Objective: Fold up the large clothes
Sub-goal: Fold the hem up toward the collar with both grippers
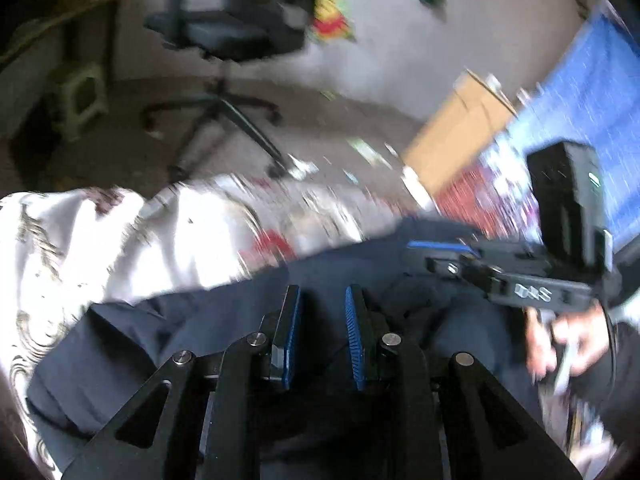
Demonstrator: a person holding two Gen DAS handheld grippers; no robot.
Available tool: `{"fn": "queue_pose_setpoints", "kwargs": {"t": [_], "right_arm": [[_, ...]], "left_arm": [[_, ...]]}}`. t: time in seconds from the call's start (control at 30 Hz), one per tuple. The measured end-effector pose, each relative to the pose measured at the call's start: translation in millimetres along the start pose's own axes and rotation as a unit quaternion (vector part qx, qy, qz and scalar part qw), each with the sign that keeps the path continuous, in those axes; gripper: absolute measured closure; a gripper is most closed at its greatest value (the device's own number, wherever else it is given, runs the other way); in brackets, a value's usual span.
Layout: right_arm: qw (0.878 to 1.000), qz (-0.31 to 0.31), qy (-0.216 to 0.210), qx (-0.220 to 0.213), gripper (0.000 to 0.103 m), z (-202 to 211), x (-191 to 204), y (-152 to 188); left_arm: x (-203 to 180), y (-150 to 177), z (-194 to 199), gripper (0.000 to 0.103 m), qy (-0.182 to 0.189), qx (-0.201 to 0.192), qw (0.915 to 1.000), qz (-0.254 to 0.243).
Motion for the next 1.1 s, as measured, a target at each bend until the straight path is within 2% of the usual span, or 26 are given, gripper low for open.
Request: {"fn": "queue_pose_setpoints", "kwargs": {"t": [0.07,0.17,0.27,0.33,0.5,0.7,0.83,0.97,1.1], "right_arm": [[0.999,0.024,0.019,0.027,0.097,-6.0,-4.4,17.2],[0.997,0.030,0.027,0.061,0.098,-12.9,-12.4,33.6],[0.993,0.034,0.028,0.111,0.099,-29.6,-12.0,37.1],[0.989,0.042,0.031,0.136,0.100,-35.0,-11.6,39.3],[0.983,0.064,0.060,0.161,0.101,-53.9,-5.5,43.7],[0.971,0.099,0.116,0.185,0.101,-74.1,12.2,43.4],[0.969,0.080,0.129,0.196,0.102,-81.4,13.4,43.9],[0.971,0.053,0.140,0.189,0.102,-83.5,11.1,45.1],[0.969,0.044,0.157,0.183,0.101,-82.5,11.9,46.0]], "left_arm": [[-7.2,18.3,-7.3,0.094,-0.001,0.049,0.9981,-0.038],[-12.1,36.2,-18.0,0.098,-0.013,0.104,0.9911,-0.082],[-5.0,53.1,-30.3,0.100,-0.020,0.156,0.9841,-0.082],[5.4,62.0,-35.3,0.101,-0.015,0.173,0.9826,-0.064],[29.2,56.2,-48.5,0.100,-0.003,0.170,0.9852,-0.018],[27.5,60.7,-47.6,0.100,-0.030,0.152,0.9875,-0.032],[22.4,68.3,-45.6,0.100,-0.047,0.126,0.9899,-0.045],[16.7,75.6,-45.0,0.100,-0.061,0.112,0.9901,-0.058],[13.5,83.1,-44.1,0.100,-0.055,0.094,0.9929,-0.048]]}}
Point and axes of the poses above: each gripper's, at about its wrist camera, not at the fingertips, and z roughly against the way its jaws point, x to its left, y to its underside, the point moved 3 cm from there along -z, roughly the way its jaws point, and after that the axes turned 9 degrees about y, right-handed, at the moved point
